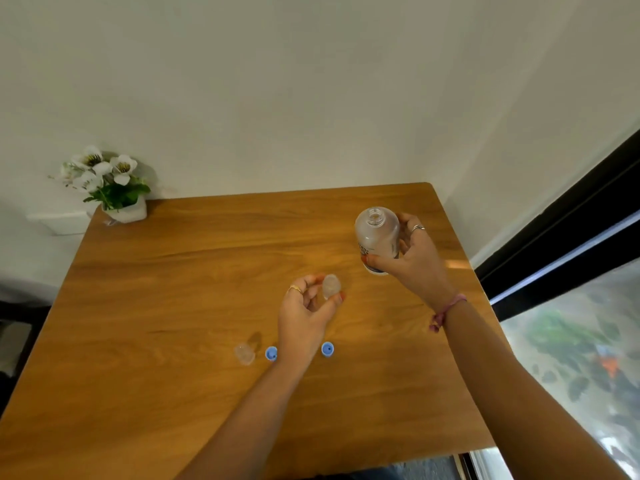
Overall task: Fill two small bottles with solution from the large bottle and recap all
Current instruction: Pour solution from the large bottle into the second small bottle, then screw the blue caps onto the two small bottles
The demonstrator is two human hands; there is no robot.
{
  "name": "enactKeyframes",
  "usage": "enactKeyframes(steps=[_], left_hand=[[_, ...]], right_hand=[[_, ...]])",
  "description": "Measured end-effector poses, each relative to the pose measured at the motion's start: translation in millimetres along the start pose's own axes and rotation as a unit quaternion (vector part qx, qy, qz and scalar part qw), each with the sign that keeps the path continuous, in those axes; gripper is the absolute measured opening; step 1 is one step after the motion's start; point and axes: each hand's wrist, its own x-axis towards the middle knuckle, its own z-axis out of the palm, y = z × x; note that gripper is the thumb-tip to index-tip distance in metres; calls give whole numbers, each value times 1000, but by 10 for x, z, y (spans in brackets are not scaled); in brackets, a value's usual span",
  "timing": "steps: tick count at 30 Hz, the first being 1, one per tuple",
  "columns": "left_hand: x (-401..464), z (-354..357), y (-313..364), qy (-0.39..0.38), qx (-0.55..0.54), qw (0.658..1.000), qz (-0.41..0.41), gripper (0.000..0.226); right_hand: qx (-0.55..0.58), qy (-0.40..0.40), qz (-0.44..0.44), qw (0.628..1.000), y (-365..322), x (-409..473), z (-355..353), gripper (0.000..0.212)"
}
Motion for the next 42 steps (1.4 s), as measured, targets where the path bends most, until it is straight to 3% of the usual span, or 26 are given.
enactKeyframes(steps=[10,22,42], left_hand=[[-343,-118,-593,45,106,992,-41,30],[-396,-296,-887,95,114,986,-73,30],[-339,-376,-1093,92,141,982,-90,35]], right_hand=[[45,15,63,997,367,-331,182,79],[83,3,103,991,579,-546,439,72],[70,-35,95,992,450,-352,761,75]])
